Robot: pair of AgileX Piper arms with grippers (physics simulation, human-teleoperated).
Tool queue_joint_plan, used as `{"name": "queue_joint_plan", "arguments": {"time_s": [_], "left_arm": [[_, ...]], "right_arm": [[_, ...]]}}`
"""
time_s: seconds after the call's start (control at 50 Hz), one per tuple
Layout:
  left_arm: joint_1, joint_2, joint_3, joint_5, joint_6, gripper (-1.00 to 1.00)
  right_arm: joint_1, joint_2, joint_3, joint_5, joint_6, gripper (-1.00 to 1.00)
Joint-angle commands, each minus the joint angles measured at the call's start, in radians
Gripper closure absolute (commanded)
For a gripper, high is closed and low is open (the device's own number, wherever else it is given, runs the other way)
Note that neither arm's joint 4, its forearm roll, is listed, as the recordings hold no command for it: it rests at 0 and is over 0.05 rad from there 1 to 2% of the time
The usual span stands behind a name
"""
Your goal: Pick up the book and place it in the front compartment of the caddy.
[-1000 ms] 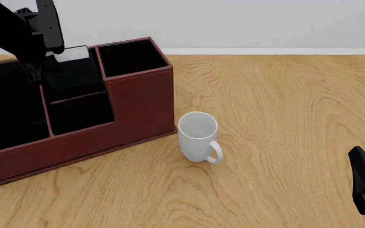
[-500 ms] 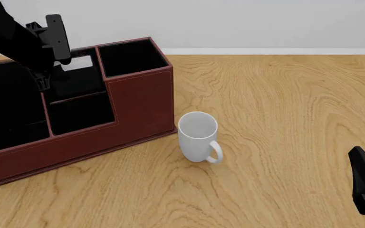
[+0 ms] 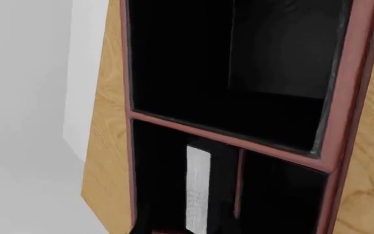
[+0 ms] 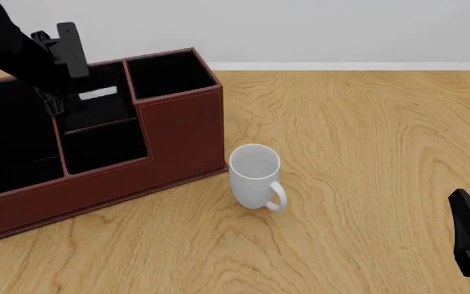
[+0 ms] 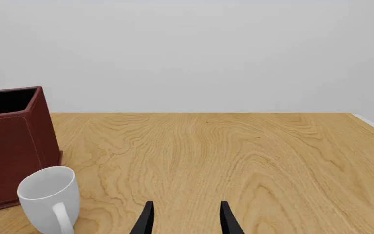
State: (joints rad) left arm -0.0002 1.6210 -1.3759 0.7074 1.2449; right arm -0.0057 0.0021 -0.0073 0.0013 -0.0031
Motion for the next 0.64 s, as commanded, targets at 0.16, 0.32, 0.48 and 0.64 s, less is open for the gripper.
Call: {"name": "queue_joint_plan", "arguments": {"time_s": [0.16, 0.32, 0.48, 0.64], "left_arm": [[0.015, -0.019, -0.025, -0.002, 0.009, -1.00], [0.004, -0.054, -0.011, 0.003, 0.012, -1.00], [-0.023, -0.112, 0.009, 0.021, 0.009, -1.00], [-0.046, -0.183, 0.048, 0.030, 0.016, -1.00]], "right_arm": [[0.000, 0.000, 0.000, 0.000, 0.000, -1.00], [0.000, 0.000, 0.000, 0.000, 0.000, -1.00], [0.000, 0.000, 0.000, 0.000, 0.000, -1.00], [0.000, 0.000, 0.000, 0.000, 0.000, -1.00]]}}
